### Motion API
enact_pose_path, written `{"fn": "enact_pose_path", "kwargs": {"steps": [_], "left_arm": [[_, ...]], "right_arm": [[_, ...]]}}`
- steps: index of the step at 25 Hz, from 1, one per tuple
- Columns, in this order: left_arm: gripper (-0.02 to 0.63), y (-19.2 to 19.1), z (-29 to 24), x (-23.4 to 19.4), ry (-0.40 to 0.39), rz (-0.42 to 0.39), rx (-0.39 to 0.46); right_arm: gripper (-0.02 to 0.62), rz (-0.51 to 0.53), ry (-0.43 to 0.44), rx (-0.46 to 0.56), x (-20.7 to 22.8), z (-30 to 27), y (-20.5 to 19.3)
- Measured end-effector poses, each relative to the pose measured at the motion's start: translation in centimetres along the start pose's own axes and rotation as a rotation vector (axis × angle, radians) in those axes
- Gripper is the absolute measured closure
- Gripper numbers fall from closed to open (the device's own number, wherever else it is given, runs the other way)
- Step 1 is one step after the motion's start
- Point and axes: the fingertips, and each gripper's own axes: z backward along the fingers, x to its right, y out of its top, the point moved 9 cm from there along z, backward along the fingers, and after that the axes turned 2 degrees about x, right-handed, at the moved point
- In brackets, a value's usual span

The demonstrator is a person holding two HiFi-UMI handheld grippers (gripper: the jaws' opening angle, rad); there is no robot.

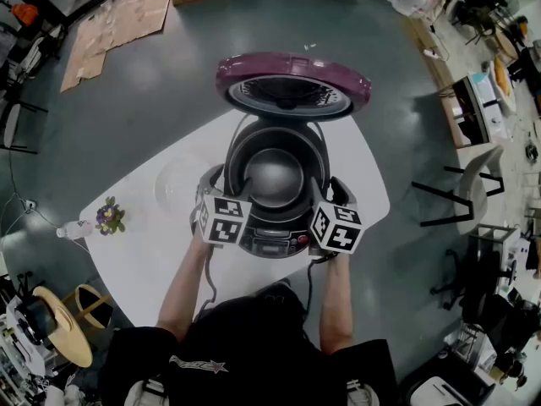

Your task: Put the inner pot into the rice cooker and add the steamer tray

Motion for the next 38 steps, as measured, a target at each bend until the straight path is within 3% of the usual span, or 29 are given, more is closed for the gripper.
{"fn": "enact_pose_path", "kwargs": {"steps": [4,15,26,29,32,34,38], "left_arm": [[0.281,0.0,0.4,-0.3,-0.013,0.027,0.037],[0.288,1.4,3.5,0.0,0.011,0.045,0.14],[0.369,3.0,12.2,0.4,0.103,0.049,0.382],[0.409,2.4,15.3,0.3,0.141,0.046,0.45],[0.444,1.2,18.1,0.1,0.175,0.054,0.5],[0.471,0.0,19.6,0.0,0.202,0.06,0.514],[0.529,-2.5,22.0,-0.5,0.252,0.077,0.522]], "right_arm": [[0.353,0.022,0.008,0.005,-0.3,0.1,0.1],[0.353,0.071,0.026,0.077,-1.1,3.1,1.5],[0.354,0.182,0.125,0.316,-4.8,10.2,3.7],[0.376,0.224,0.148,0.4,-6.7,12.5,3.7],[0.439,0.257,0.163,0.486,-8.6,14.6,3.4],[0.492,0.277,0.173,0.532,-9.9,15.6,2.9],[0.526,0.313,0.214,0.571,-12.7,16.8,1.7]]}}
